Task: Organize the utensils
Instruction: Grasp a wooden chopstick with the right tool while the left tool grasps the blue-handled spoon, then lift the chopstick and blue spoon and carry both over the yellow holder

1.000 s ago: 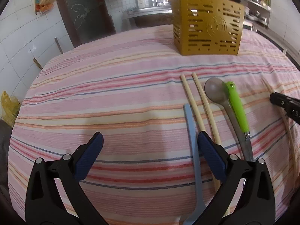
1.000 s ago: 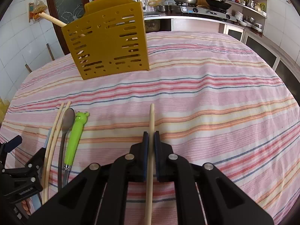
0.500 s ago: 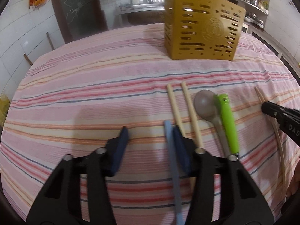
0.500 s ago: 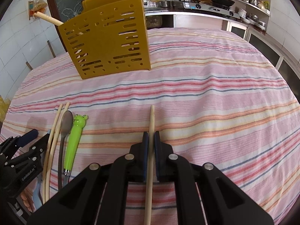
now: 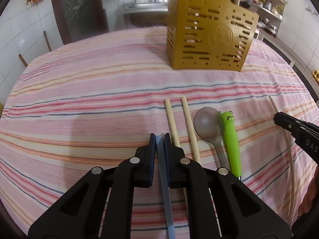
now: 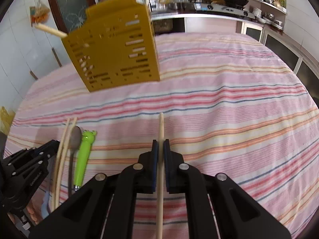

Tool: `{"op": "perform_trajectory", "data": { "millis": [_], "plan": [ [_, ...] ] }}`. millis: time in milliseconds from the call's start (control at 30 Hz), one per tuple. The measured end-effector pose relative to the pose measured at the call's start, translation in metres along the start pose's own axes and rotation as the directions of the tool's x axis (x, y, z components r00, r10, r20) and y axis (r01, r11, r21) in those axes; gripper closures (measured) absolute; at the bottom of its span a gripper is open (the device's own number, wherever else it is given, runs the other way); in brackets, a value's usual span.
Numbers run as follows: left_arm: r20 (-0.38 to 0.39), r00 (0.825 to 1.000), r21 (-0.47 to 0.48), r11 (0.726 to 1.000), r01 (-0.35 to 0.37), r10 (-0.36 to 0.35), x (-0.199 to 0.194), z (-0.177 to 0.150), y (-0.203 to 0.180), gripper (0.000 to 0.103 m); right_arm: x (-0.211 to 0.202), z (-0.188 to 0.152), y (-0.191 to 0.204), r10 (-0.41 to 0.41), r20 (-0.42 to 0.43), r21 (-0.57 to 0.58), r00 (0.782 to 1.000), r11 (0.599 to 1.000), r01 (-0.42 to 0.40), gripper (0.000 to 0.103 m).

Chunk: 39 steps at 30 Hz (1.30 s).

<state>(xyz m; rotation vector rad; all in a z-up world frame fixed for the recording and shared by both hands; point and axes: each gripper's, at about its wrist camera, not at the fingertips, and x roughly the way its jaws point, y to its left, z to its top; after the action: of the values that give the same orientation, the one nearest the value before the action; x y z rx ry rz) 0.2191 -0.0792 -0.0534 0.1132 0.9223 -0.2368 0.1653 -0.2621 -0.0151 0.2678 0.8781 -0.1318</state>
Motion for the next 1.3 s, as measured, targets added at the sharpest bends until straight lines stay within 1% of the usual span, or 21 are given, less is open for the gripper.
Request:
{"op": "perform_trajectory", "data": {
  "millis": [167,233,300,400,467,633,667,833,933,967,1033,1133,1233,1300],
  "plan": [
    [0.099,0.995,-0.029,1.0,-0.004,0.007,-0.029,0.003,0.008,0.096,-0.027,-0.001,-0.003,0.041,0.107,0.015,0.993,0.999,-0.043,0.097],
    [0.147,0.989,-0.038,0.999,-0.013,0.019,-0.043,0.004,0.01,0.096,-0.039,-0.002,-0.003,0.055,0.155,0.017,0.986,0.998,-0.059,0.097],
    [0.204,0.978,-0.045,0.999,-0.025,0.034,-0.06,0.006,0.011,0.096,-0.049,-0.003,0.0,0.065,0.204,0.016,0.977,0.997,-0.07,0.097],
    [0.276,0.96,-0.05,0.998,-0.038,0.051,-0.083,0.005,0.012,0.096,-0.066,-0.005,0.002,0.095,0.28,0.008,0.955,0.995,-0.102,0.097],
    [0.335,0.939,-0.052,0.997,-0.061,0.075,-0.101,0.001,0.014,0.096,-0.074,-0.008,0.003,0.1,0.322,-0.002,0.942,0.995,-0.105,0.097],
    [0.423,0.9,-0.062,0.994,-0.086,0.104,-0.129,-0.012,0.021,0.096,-0.098,-0.014,0.008,0.118,0.433,-0.036,0.894,0.993,-0.114,0.097],
    [0.442,0.89,-0.068,0.994,-0.09,0.111,-0.134,-0.016,0.023,0.096,-0.103,-0.016,0.01,0.117,0.457,-0.047,0.881,0.993,-0.107,0.097],
    [0.474,0.873,-0.098,0.992,-0.077,0.115,-0.145,-0.028,0.031,0.096,-0.116,-0.025,0.013,0.125,0.525,-0.067,0.842,0.992,-0.105,0.097],
    [0.492,0.863,-0.109,0.991,-0.072,0.117,-0.151,-0.032,0.034,0.096,-0.12,-0.026,0.015,0.131,0.551,-0.083,0.824,0.991,-0.102,0.097],
    [0.499,0.858,-0.111,0.991,-0.074,0.12,-0.153,-0.033,0.035,0.096,-0.12,-0.025,0.015,0.132,0.557,-0.088,0.82,0.991,-0.1,0.097],
    [0.503,0.855,-0.114,0.991,-0.075,0.123,-0.154,-0.034,0.035,0.096,-0.123,-0.025,0.015,0.139,0.563,-0.096,0.815,0.99,-0.102,0.097],
    [0.501,0.857,-0.119,0.99,-0.07,0.121,-0.156,-0.034,0.037,0.096,-0.127,-0.026,0.017,0.144,0.574,-0.106,0.806,0.989,-0.102,0.097],
    [0.511,0.85,-0.119,0.99,-0.073,0.124,-0.159,-0.034,0.036,0.097,-0.132,-0.027,0.02,0.144,0.582,-0.118,0.801,0.989,-0.092,0.097],
    [0.513,0.85,-0.116,0.991,-0.068,0.118,-0.162,-0.032,0.035,0.098,-0.132,-0.023,0.02,0.144,0.583,-0.117,0.8,0.989,-0.093,0.097]
  ]
}}
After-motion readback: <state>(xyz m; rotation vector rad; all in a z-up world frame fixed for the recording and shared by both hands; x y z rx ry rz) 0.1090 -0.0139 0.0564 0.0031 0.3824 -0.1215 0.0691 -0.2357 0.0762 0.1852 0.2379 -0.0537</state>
